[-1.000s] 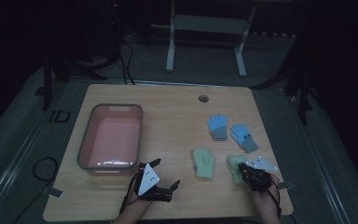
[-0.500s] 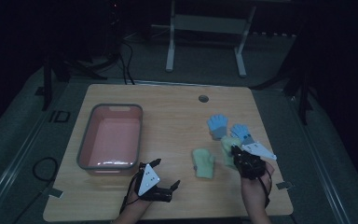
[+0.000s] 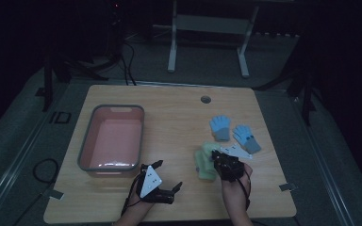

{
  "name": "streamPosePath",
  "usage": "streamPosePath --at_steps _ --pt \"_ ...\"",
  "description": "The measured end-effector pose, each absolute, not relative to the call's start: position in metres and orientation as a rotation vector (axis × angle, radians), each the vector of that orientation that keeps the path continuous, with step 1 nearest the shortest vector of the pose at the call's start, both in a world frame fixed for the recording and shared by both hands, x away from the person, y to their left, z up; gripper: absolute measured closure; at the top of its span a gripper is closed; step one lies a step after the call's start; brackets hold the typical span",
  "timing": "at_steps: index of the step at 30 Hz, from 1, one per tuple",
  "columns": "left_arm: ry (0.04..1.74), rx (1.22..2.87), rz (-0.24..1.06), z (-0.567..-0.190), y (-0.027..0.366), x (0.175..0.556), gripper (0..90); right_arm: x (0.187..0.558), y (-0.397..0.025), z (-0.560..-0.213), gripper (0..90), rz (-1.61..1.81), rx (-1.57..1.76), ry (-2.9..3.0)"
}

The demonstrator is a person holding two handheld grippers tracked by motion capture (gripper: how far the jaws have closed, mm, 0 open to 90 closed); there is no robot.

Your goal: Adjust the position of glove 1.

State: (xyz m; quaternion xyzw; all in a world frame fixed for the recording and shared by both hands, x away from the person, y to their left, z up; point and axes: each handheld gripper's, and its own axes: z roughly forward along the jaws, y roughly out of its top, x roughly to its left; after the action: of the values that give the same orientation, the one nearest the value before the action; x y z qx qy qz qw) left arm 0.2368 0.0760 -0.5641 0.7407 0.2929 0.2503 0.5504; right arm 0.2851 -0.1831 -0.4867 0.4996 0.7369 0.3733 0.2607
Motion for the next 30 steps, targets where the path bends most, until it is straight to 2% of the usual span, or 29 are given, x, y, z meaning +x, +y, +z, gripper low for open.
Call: streamPosePath --at_steps 7,22,26,30 --pt "0.691 1.753 0.593 -0.564 0.076 0.237 1.7 0.286 -0.169 -0.505 86.1 0.967 1.330 2.059" --pt "0.693 1.752 0.588 -0.564 0.076 0.237 1.7 0.294 -0.167 -0.534 82.8 0.900 1.322 2.124" --pt "0.693 1.753 0.589 -0.564 0.076 0.237 1.7 0.297 -0.169 -0.536 82.5 0.917 1.312 2.165" --pt "0.693 1.752 0.591 -0.564 0.076 0.237 1.7 0.303 -0.174 -0.533 78.2 0.938 1.273 2.206"
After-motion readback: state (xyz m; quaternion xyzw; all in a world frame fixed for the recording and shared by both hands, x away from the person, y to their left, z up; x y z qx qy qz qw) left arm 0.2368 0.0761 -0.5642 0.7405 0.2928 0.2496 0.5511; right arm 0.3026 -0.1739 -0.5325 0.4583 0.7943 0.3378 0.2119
